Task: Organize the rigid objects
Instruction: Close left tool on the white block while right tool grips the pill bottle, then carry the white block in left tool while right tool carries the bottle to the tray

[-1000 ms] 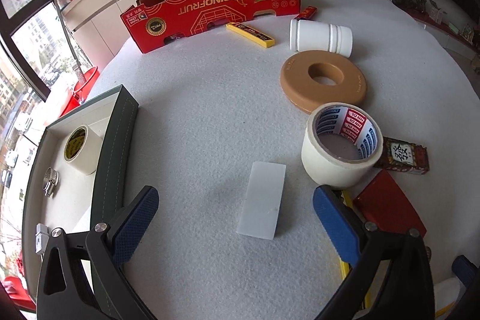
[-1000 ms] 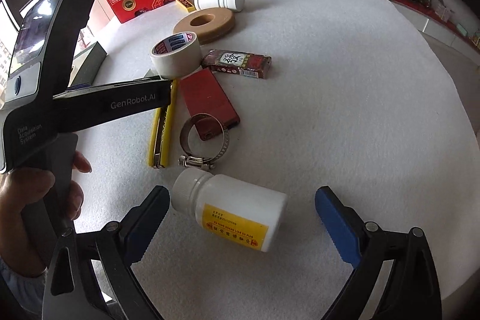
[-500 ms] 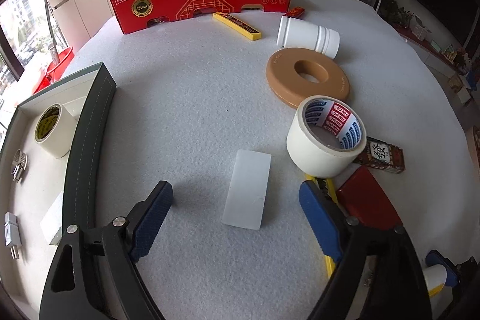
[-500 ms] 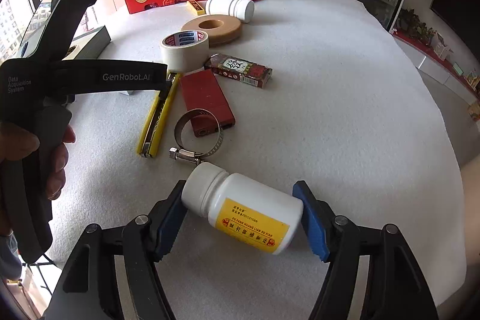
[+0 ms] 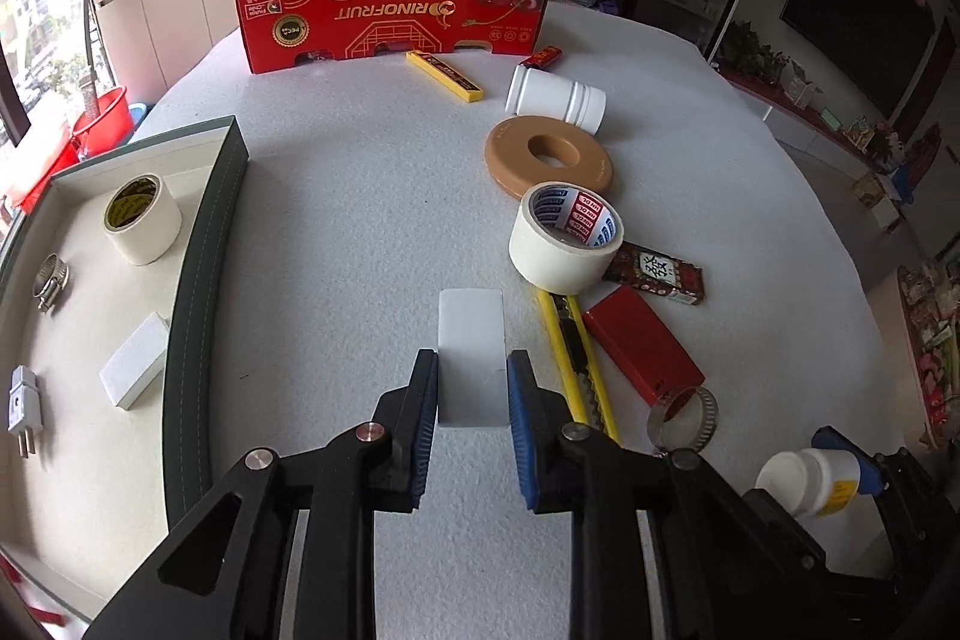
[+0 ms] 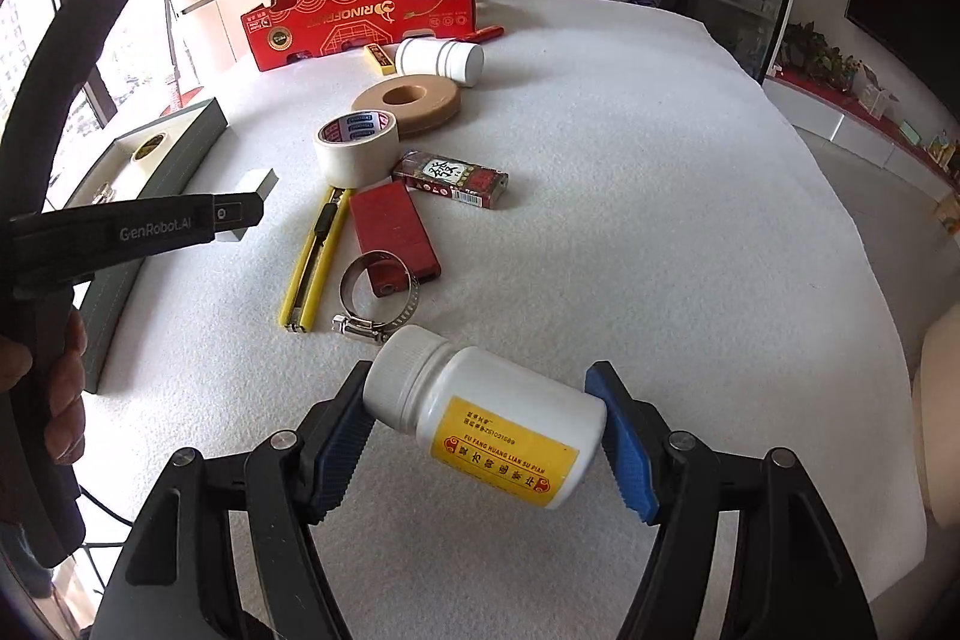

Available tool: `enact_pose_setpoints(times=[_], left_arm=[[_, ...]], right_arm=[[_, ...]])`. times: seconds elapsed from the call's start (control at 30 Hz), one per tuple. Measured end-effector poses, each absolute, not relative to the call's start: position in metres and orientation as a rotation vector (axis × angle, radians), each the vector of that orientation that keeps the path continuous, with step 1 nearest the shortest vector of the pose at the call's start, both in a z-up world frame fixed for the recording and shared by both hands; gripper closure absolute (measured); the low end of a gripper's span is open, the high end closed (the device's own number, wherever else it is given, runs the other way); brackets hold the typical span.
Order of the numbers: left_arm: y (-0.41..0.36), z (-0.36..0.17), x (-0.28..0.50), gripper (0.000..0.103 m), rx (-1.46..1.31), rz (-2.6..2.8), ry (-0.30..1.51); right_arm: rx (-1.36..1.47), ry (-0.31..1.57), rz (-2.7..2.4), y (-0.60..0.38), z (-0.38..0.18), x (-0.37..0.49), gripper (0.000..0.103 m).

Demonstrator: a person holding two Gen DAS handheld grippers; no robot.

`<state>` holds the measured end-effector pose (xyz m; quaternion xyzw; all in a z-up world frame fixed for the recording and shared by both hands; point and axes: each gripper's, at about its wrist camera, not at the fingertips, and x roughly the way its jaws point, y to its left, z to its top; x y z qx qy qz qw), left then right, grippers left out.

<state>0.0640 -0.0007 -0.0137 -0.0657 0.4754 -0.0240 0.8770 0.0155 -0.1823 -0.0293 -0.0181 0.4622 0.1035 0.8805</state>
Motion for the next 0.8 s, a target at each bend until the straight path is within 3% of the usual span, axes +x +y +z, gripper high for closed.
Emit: enact_pose_setpoints(times=[0.4,0.8], left_arm=[[-0.002,0.021,0.019,0.078,-0.152,-0.084,0.901],[0.043,0.051,-0.01,0.078,-0.223,0.012,0.807]], right_arm=[[-0.018,0.944,0.222,-0.185,-0.015,0.012,0.032],[-0.104,0.891,0.313,-0.143,0.012,0.013,0.032]])
